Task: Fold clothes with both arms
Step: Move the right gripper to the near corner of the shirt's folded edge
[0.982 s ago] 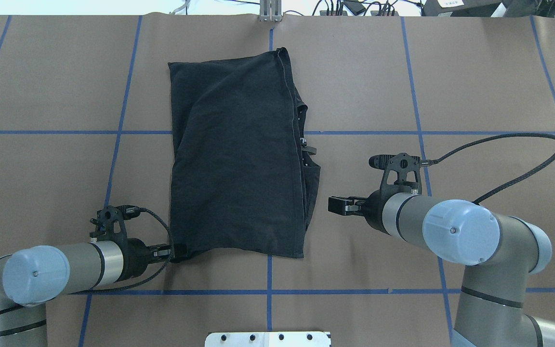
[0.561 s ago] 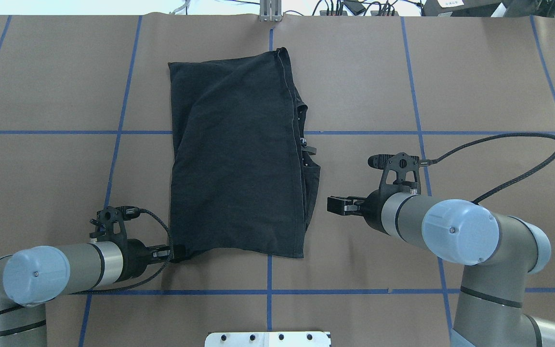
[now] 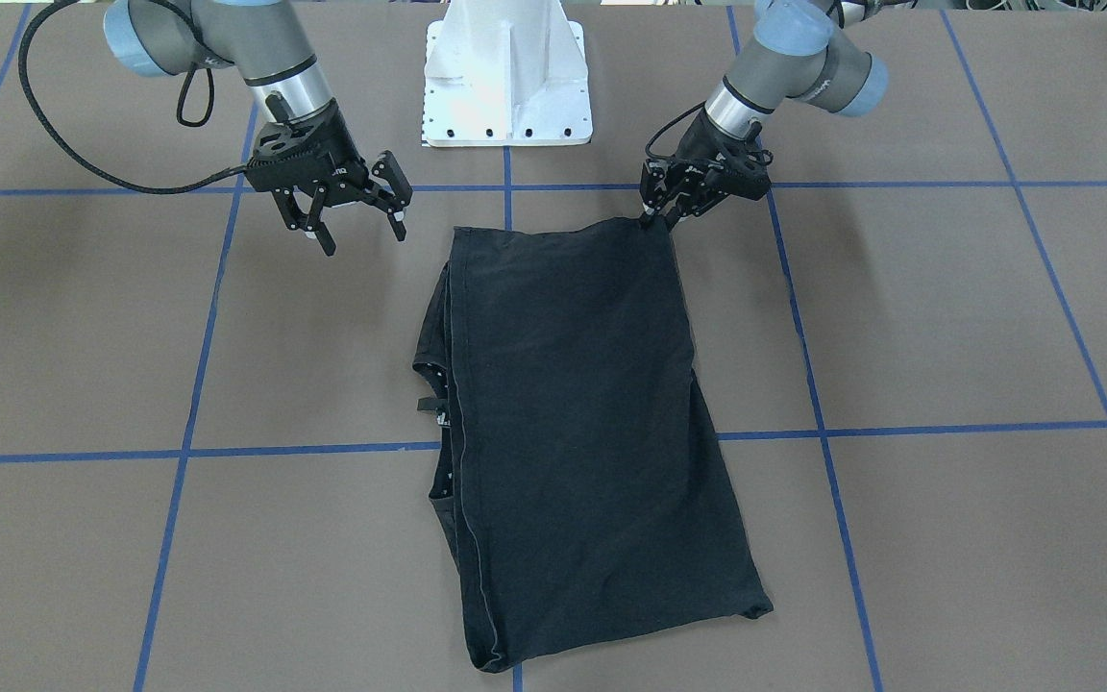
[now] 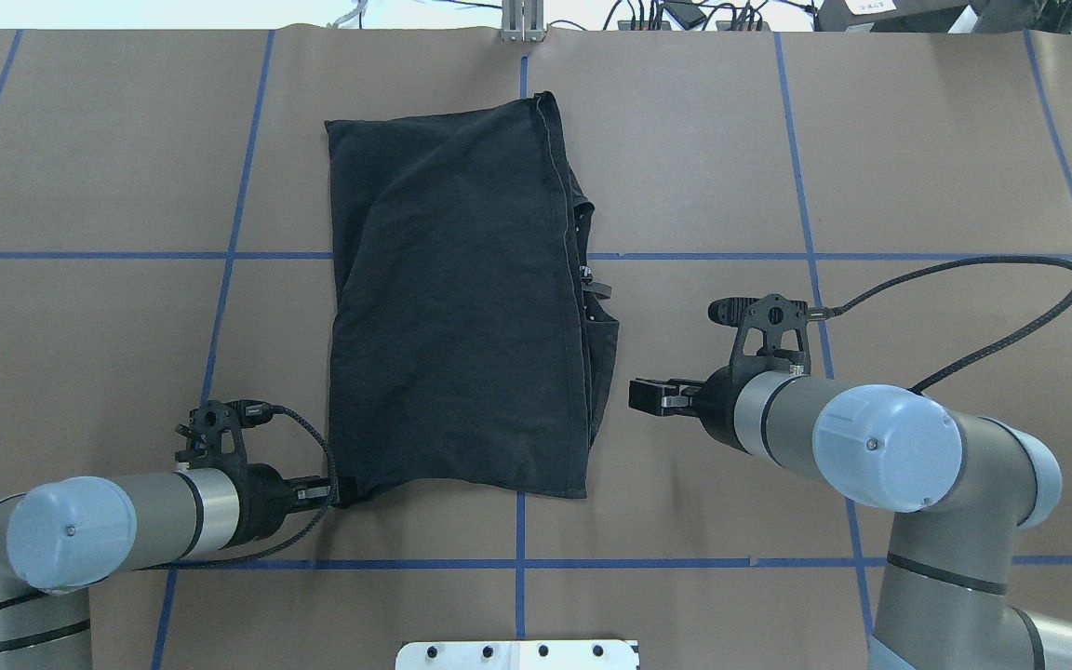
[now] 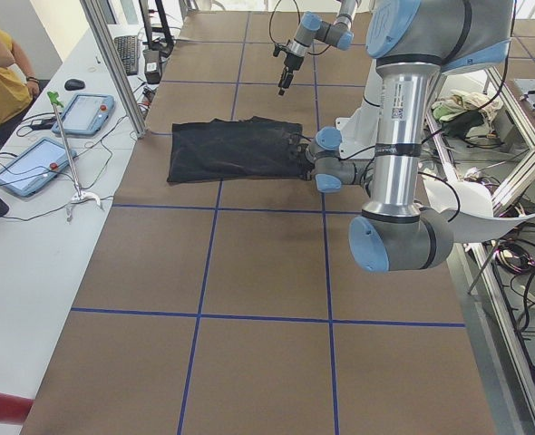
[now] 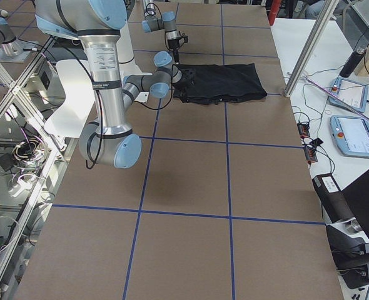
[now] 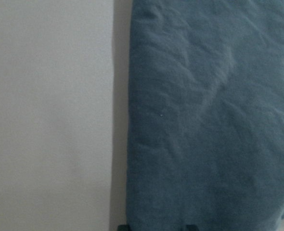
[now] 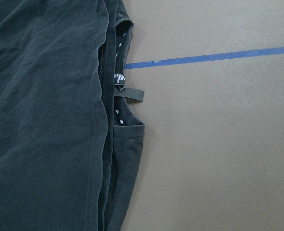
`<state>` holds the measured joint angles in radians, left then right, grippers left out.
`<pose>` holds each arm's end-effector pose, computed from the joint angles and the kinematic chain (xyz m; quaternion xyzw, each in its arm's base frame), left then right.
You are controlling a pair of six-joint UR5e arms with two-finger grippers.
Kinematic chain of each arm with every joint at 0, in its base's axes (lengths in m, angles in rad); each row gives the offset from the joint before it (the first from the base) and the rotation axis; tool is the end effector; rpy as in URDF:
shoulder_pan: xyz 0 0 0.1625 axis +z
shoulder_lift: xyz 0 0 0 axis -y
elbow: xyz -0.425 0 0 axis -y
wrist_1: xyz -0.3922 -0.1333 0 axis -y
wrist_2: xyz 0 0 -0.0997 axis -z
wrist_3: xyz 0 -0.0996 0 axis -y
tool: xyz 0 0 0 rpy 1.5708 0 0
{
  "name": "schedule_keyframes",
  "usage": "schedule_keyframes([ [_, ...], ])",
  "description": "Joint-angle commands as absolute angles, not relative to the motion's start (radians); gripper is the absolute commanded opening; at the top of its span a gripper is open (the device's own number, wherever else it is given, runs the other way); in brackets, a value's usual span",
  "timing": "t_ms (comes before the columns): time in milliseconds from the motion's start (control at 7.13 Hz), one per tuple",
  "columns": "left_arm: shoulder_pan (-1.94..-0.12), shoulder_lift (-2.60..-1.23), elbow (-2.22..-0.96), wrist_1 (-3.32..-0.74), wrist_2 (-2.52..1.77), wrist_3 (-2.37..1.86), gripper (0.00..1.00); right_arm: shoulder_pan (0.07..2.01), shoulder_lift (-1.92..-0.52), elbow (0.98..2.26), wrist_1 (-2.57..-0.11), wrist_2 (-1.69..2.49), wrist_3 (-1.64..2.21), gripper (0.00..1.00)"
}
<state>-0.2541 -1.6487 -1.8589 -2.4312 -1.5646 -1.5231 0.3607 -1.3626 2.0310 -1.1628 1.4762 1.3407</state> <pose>0.4761 -0.2620 0.3856 0.0890 0.5686 -0.0860 0.8133 -0.4458 -0.3207 0.2946 0.1879 -0.4780 0.0802 0.8543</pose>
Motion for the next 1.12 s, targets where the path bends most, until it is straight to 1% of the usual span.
schedule_keyframes([
  [0, -0.253, -1.648, -1.859, -2.431, -1.563, -1.523, 0.0, 0.356, -1.362, 2.026, -1.164, 1.474, 1.342, 1.0],
  [280, -0.252, -1.647, -1.864, -2.431, -1.563, -1.522, 0.0, 0.325, -1.326, 1.997, -1.164, 1.46, 1.482, 0.97],
  [421, -0.252, -1.649, -1.865, -2.431, -1.563, -1.522, 0.0, 0.318, -1.251, 1.933, -1.169, 1.424, 1.547, 0.96],
  [561, -0.252, -1.649, -1.865, -2.431, -1.563, -1.522, 0.0, 0.292, -1.199, 1.866, -1.172, 1.369, 1.627, 0.92],
  [701, -0.252, -1.649, -1.865, -2.431, -1.562, -1.523, 0.0, 0.281, -1.178, 1.847, -1.175, 1.355, 1.691, 0.85],
  [982, -0.252, -1.647, -1.865, -2.431, -1.56, -1.523, 0.0, 0.247, -1.181, 1.847, -1.173, 1.345, 1.822, 0.82],
])
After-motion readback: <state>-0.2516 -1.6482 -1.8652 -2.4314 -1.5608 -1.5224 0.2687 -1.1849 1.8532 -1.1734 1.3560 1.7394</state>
